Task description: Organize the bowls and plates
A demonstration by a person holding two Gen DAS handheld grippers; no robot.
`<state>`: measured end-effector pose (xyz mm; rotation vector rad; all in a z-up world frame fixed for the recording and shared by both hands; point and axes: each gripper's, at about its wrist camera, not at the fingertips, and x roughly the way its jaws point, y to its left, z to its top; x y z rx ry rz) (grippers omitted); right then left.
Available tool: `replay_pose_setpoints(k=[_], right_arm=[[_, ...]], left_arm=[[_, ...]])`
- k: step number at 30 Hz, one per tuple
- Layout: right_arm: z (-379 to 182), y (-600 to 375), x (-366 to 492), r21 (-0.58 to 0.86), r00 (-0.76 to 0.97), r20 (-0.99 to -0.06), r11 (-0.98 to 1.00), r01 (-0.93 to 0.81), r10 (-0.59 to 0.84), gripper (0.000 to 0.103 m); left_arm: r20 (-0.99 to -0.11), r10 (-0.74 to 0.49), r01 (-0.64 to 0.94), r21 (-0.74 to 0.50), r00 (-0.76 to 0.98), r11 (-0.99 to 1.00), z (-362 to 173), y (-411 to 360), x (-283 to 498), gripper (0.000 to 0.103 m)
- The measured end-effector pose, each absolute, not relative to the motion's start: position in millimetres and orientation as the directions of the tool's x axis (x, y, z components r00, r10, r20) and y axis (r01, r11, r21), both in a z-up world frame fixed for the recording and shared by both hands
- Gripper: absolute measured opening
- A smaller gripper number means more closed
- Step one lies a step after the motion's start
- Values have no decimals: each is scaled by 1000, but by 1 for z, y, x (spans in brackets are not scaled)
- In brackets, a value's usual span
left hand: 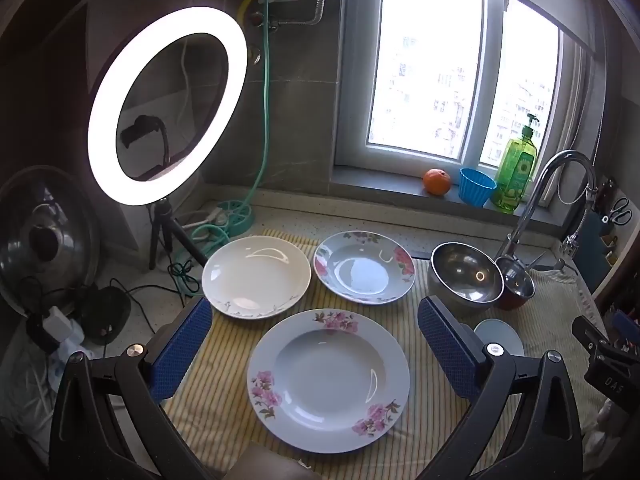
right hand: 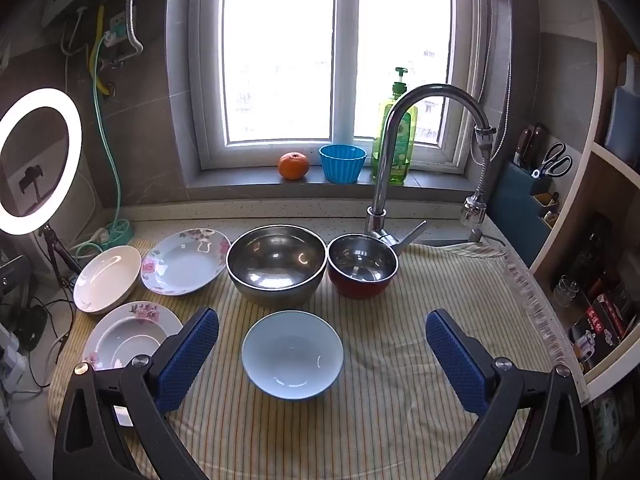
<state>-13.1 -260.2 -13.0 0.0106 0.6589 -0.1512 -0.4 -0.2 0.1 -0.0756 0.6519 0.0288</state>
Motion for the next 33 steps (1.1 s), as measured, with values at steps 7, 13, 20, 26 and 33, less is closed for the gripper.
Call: replay_pose_setpoints(k=[7,13,20,26,33], right_arm=[[-16,-260,-12,-51,771,-619,988,149,-148,102],[-11,-264,-13,-46,770,-618,985,164,-157,102],[-9,-264,-14,-55,767,-618,983,178,-173,102],[-8,-265,-15,-55,768,-616,982,183,-178,102],[-7,-263,-14,-53,767,-617,982,182,-175,102]], left_arm=[[-611,-2,-45,-61,791,997,1,-2,-1,102],[-605,-7,-20,-38,796,999,3,-8,-2,102],[-608,-21,-8,-44,794,999,2,-8,-1,102],[-607,-25,-3,-45,794,999,3,-8,-2,102],[-606,-26,-5,-49,795,999,2,-10,-4,102]])
